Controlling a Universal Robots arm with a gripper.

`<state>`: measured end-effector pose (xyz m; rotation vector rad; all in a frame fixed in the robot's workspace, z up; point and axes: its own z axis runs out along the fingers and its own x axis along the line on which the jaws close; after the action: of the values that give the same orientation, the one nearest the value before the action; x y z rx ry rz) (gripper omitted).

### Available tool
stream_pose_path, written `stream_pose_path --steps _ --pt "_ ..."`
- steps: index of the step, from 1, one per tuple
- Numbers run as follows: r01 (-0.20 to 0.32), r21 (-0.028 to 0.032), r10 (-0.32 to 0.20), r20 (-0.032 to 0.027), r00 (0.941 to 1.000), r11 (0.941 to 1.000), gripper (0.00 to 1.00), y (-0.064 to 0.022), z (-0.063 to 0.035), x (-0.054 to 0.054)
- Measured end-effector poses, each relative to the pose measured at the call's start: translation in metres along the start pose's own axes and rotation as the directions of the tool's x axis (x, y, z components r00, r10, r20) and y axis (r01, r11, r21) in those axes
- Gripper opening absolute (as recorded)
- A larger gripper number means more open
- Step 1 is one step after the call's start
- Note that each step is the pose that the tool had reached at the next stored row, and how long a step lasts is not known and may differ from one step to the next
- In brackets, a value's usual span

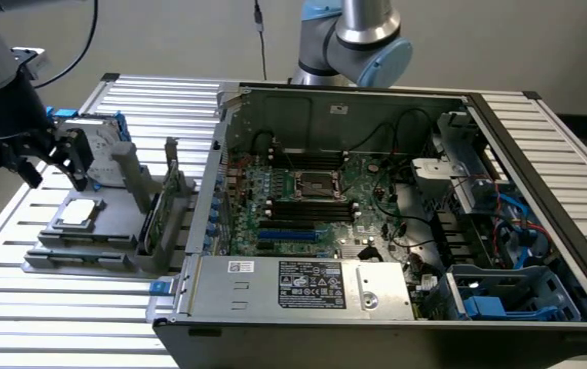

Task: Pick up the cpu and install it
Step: 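Pick up the cpu and move it towards the insertion slot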

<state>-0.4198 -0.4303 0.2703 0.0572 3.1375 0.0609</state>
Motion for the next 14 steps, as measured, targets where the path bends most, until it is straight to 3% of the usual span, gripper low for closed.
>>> stream_pose_path --steps 7,14 --pt "0.003 0.0 -0.003 -0.0002 1.0 1.0 0.71 0.0017 0.0128 0.0" --pt "0.008 -0.0002 -0.008 0.0021 1.0 1.0 0.71 0.0111 0.0259 0.003"
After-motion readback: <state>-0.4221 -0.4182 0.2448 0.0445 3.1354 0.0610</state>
